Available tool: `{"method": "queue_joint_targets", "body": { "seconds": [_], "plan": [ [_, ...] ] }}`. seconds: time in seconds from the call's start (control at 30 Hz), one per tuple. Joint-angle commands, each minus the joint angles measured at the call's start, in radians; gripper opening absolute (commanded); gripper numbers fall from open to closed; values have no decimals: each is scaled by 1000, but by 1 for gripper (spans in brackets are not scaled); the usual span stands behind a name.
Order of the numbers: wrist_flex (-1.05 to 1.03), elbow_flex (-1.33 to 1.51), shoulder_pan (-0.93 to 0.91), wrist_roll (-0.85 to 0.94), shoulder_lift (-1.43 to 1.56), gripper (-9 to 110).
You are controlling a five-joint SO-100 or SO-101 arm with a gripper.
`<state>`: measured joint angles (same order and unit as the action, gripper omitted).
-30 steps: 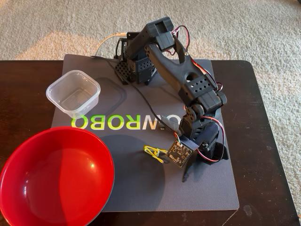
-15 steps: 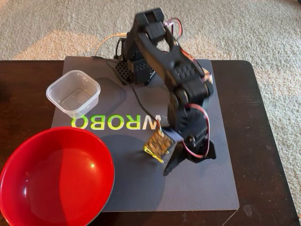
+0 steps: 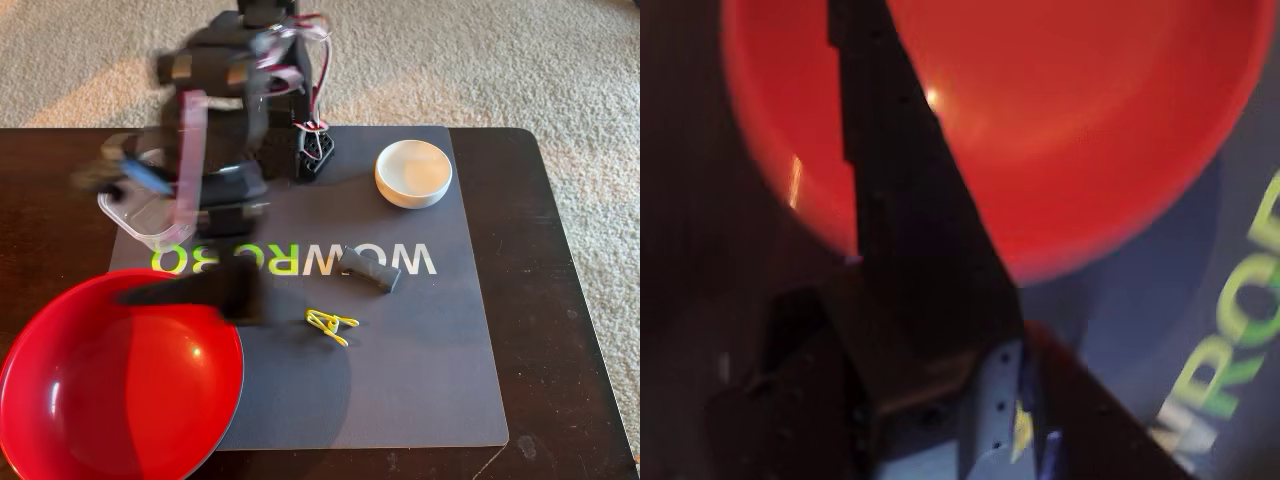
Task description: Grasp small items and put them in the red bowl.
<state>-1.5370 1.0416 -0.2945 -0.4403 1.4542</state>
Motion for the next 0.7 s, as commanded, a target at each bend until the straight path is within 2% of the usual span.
{"method": "queue_joint_targets", "body": {
  "seconds": [0.0, 0.1, 0.2, 0.43, 0.5, 0.67],
  "plan": [
    [8, -245, -81, -54, -181, 0],
    [-17, -592, -83, -78, -400, 0],
    [-20, -781, -100, -118, -568, 0],
    [-38, -819, -130, -144, -729, 1],
    [-83, -819, -143, -146, -755, 8],
    [-123, -819, -179, -140, -788, 16]
  ]
}}
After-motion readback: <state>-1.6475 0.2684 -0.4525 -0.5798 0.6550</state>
